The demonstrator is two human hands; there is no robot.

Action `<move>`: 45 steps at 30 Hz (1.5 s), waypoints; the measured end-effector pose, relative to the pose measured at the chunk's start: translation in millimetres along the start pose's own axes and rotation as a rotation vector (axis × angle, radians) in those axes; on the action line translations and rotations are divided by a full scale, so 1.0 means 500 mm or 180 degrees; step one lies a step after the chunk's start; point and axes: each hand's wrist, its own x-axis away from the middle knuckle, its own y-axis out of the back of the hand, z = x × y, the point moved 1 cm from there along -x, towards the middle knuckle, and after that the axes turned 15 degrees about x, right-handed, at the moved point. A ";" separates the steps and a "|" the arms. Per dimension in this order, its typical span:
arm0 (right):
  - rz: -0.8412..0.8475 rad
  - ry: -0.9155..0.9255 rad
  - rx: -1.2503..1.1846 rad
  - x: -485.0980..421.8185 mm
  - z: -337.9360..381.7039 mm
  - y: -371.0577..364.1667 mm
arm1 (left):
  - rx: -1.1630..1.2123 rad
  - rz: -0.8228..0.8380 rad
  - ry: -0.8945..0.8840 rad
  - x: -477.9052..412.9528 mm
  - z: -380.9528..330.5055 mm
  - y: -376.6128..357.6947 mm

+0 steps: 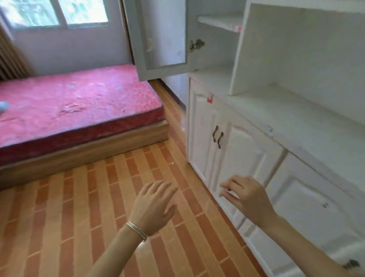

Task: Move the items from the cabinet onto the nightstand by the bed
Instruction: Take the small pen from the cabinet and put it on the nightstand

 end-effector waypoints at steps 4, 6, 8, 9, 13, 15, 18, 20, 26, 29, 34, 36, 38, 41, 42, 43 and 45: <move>-0.0073 0.0515 -0.0409 -0.153 0.232 -0.071 | -0.0249 -0.0153 0.0644 0.194 0.180 0.095; -0.0047 0.0819 -0.0594 -0.227 0.342 -0.095 | -0.0379 -0.0259 0.0973 0.281 0.254 0.146; -0.0067 0.1132 -0.0753 -0.301 0.444 -0.109 | -0.0468 -0.0362 0.1278 0.360 0.315 0.196; -0.0095 0.1279 -0.0815 -0.336 0.492 -0.114 | -0.0504 -0.0394 0.1416 0.397 0.339 0.219; -0.0309 0.1836 -0.0923 -0.448 0.663 -0.137 | -0.0668 -0.0532 0.1952 0.517 0.421 0.285; -0.0387 0.2059 -0.1053 -0.490 0.736 -0.160 | -0.0712 -0.0559 0.2198 0.563 0.457 0.301; -0.0477 0.2345 -0.1230 -0.541 0.827 -0.209 | -0.0713 -0.0703 0.2508 0.611 0.514 0.307; -0.0498 0.2508 -0.1294 -0.577 0.876 -0.250 | -0.0714 -0.0782 0.2658 0.628 0.556 0.304; -0.0628 0.2945 -0.1436 -0.737 0.985 -0.388 | -0.0799 -0.0926 0.3039 0.603 0.732 0.342; -0.0665 0.3107 -0.1497 -0.843 1.030 -0.443 | -0.0881 -0.1029 0.3180 0.577 0.818 0.389; -0.0830 0.3367 -0.1623 -1.003 1.131 -0.507 | -0.1036 -0.1239 0.3486 0.570 0.926 0.446; -0.0789 0.3433 -0.1736 -1.033 1.175 -0.529 | -0.1058 -0.1278 0.3615 0.584 0.959 0.448; -0.0762 0.3525 -0.1838 -1.054 1.220 -0.557 | -0.1054 -0.1258 0.3744 0.598 0.990 0.446; -0.0651 0.3699 -0.1927 -1.073 1.287 -0.603 | -0.1013 -0.1204 0.3845 0.627 1.046 0.440; -0.0623 0.3726 -0.1932 -1.079 1.310 -0.617 | -0.0987 -0.1196 0.3863 0.639 1.066 0.437; -0.0601 0.3735 -0.1929 -1.087 1.334 -0.629 | -0.0963 -0.1185 0.3882 0.652 1.088 0.437; -0.0560 0.3720 -0.1916 -1.113 1.388 -0.650 | -0.0980 -0.1205 0.3912 0.680 1.143 0.449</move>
